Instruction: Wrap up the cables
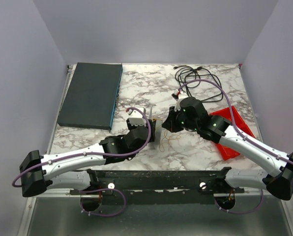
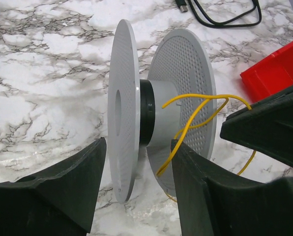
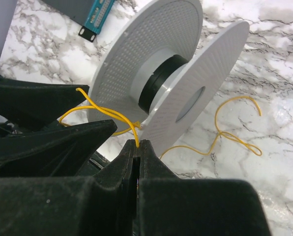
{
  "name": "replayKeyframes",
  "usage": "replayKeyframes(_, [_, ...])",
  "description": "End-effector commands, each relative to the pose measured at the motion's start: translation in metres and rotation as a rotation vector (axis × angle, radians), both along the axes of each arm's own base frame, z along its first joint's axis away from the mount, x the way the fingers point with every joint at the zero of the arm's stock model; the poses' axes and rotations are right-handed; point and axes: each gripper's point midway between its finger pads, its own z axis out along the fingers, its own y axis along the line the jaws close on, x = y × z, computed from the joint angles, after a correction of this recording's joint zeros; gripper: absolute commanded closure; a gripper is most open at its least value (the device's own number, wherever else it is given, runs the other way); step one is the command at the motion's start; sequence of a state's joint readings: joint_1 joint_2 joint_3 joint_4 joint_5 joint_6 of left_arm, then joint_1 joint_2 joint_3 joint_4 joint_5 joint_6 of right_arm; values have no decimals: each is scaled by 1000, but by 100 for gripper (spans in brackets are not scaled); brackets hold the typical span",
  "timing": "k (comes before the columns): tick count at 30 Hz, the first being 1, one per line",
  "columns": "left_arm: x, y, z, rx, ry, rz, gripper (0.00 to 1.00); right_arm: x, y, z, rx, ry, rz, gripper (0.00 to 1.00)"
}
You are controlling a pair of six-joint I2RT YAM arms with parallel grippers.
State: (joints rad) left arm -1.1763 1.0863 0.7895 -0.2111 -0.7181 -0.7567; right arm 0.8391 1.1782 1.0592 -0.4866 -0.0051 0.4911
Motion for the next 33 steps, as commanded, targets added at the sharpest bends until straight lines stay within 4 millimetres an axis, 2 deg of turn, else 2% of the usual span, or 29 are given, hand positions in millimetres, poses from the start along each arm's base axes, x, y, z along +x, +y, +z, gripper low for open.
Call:
replayKeyframes(1, [8, -1, -1, -39, -19, 90, 44, 9, -6, -4, -5, -16, -89, 99])
replayKeyframes(9, [6, -7, -19, -8, 7, 103, 49, 8, -14, -14, -16, 0, -129, 99])
replayKeyframes(15, [2, 0, -32, 3, 30, 119, 52, 10, -14, -20, -18, 6, -142, 99])
replayKeyframes(24, [-4, 14, -46, 42, 60, 141, 59, 22, -9, -11, -16, -21, -174, 99])
replayKeyframes(29, [-3, 17, -47, 49, 55, 157, 70, 26, -8, -12, -28, -24, -176, 99])
replayKeyframes(33, [-2, 19, -49, 63, 56, 172, 76, 29, -11, -3, -31, -49, -191, 99])
